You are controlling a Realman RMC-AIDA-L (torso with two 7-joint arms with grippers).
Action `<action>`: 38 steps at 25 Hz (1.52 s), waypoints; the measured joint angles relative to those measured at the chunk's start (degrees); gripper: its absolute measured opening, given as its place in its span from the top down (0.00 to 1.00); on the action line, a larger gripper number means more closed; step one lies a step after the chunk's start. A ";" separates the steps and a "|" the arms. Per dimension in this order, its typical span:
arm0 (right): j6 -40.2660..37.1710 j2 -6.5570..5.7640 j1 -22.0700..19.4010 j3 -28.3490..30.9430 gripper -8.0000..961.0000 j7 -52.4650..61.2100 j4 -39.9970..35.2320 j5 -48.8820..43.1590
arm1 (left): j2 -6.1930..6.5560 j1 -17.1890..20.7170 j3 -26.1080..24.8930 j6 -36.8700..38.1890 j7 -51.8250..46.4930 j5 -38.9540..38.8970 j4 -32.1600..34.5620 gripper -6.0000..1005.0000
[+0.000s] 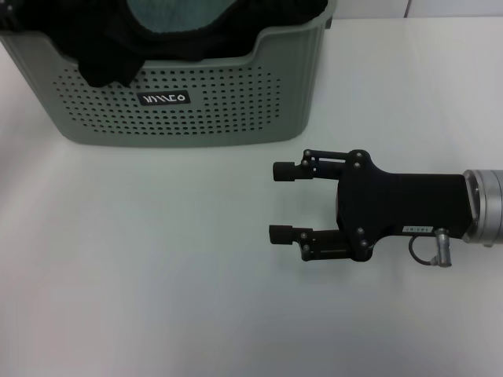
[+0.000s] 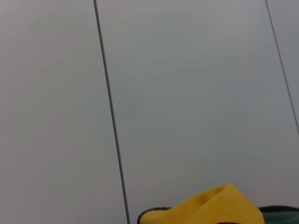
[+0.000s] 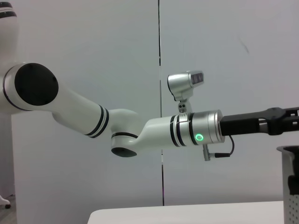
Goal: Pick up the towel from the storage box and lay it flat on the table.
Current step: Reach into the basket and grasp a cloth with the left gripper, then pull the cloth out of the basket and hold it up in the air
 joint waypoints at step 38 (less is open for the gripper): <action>-0.09 0.00 -0.20 0.01 0.24 -3.78 2.60 3.05 | 3.33 6.56 1.58 39.48 -15.58 -24.78 -8.22 0.98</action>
